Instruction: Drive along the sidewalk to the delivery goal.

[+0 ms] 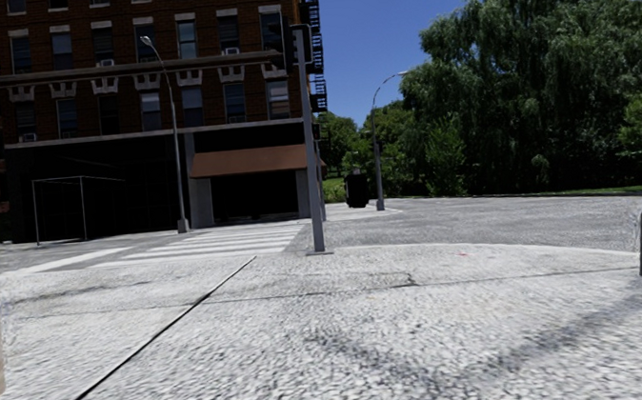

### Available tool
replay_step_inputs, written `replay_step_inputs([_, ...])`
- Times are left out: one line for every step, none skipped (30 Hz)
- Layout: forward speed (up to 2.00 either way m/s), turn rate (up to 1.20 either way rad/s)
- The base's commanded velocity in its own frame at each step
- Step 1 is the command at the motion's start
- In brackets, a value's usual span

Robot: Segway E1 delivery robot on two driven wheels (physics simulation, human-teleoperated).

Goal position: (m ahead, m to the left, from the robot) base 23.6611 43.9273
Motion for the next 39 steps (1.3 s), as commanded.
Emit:
replay_step_inputs([2.00,0.33])
replay_step_inputs([2.00,0.33])
replay_step_inputs([2.00,0.33])
replay_step_inputs([2.00,0.35])
replay_step_inputs([2.00,0.37])
replay_step_inputs([2.00,0.39])
replay_step_inputs([2.00,0.40])
replay_step_inputs([2.00,0.40])
replay_step_inputs([2.00,0.41])
replay_step_inputs([2.00,0.41])
replay_step_inputs([2.00,0.41])
replay_step_inputs([2.00,0.41])
replay_step_inputs([2.00,0.42])
replay_step_inputs([2.00,0.42])
replay_step_inputs([2.00,0.42])
replay_step_inputs([2.00,0.42])
replay_step_inputs([2.00,0.42])
replay_step_inputs([2.00,0.42])
replay_step_inputs([2.00,0.42])
replay_step_inputs([2.00,0.42])
replay_step_inputs([2.00,0.42])
replay_step_inputs([2.00,0.42])
replay_step_inputs([2.00,0.42])
replay_step_inputs([2.00,0.42])
replay_step_inputs([2.00,0.42])
replay_step_inputs([2.00,0.42])
replay_step_inputs([2.00,0.42])
replay_step_inputs([2.00,0.42])
replay_step_inputs([2.00,0.42])
replay_step_inputs([2.00,0.42])
replay_step_inputs([2.00,0.42])
replay_step_inputs([2.00,0.42])
replay_step_inputs([2.00,0.42])
replay_step_inputs([2.00,0.42])
replay_step_inputs([2.00,0.42])
replay_step_inputs([2.00,0.42])
replay_step_inputs([2.00,0.42])
replay_step_inputs([2.00,0.41])
replay_step_inputs([2.00,0.31])
